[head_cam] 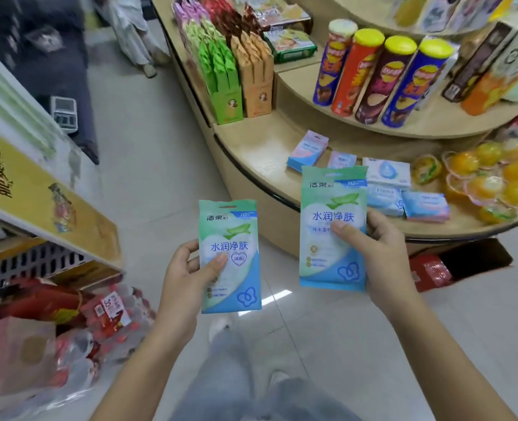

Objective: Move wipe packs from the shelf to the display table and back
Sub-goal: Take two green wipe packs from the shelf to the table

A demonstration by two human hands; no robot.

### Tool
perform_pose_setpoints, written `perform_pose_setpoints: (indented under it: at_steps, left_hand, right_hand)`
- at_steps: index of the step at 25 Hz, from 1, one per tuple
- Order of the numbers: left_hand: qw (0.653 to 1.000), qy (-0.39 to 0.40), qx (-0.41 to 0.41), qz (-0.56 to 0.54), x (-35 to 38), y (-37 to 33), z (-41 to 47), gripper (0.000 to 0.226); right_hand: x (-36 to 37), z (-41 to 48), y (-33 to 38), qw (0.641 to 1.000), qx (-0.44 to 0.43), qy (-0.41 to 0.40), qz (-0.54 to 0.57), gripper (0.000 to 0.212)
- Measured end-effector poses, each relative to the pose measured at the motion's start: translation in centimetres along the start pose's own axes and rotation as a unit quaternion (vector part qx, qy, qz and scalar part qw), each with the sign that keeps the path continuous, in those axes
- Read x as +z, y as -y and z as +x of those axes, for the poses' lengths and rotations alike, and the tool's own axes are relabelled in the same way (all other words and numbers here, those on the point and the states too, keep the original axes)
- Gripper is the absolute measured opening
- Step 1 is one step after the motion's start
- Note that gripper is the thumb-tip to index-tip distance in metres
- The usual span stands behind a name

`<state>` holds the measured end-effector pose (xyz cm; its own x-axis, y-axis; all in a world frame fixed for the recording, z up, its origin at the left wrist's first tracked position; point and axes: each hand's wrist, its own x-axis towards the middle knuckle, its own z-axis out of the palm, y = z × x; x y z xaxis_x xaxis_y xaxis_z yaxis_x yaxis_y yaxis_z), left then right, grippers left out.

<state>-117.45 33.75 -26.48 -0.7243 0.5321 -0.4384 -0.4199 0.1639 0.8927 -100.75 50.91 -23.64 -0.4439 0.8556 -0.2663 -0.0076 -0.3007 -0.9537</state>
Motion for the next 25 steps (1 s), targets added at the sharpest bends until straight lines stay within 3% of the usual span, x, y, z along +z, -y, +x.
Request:
perform_pose_setpoints:
  at_steps: [9,14,18,25]
  left_hand:
    - [0.996,0.056,-0.013,0.065,-0.4,-7.9,21.0,0.030]
    - [0.987,0.111,-0.004,0.117,3.7,-11.7,31.5,0.030]
    - [0.977,0.162,-0.029,0.134,9.1,-11.3,38.6,0.033]
    - [0.956,0.184,-0.106,0.201,16.5,-7.0,49.8,0.031]
  right_hand:
    - [9.8,13.8,-1.3,0.995,0.050,-0.073,0.036,0.025]
    - [11.5,18.9,-2.1,0.984,0.092,-0.146,0.054,0.024]
    - [11.1,23.9,-2.9,0.973,0.121,-0.186,0.063,0.023]
    - [9.3,34.4,-2.1,0.963,0.149,-0.200,0.096,0.023]
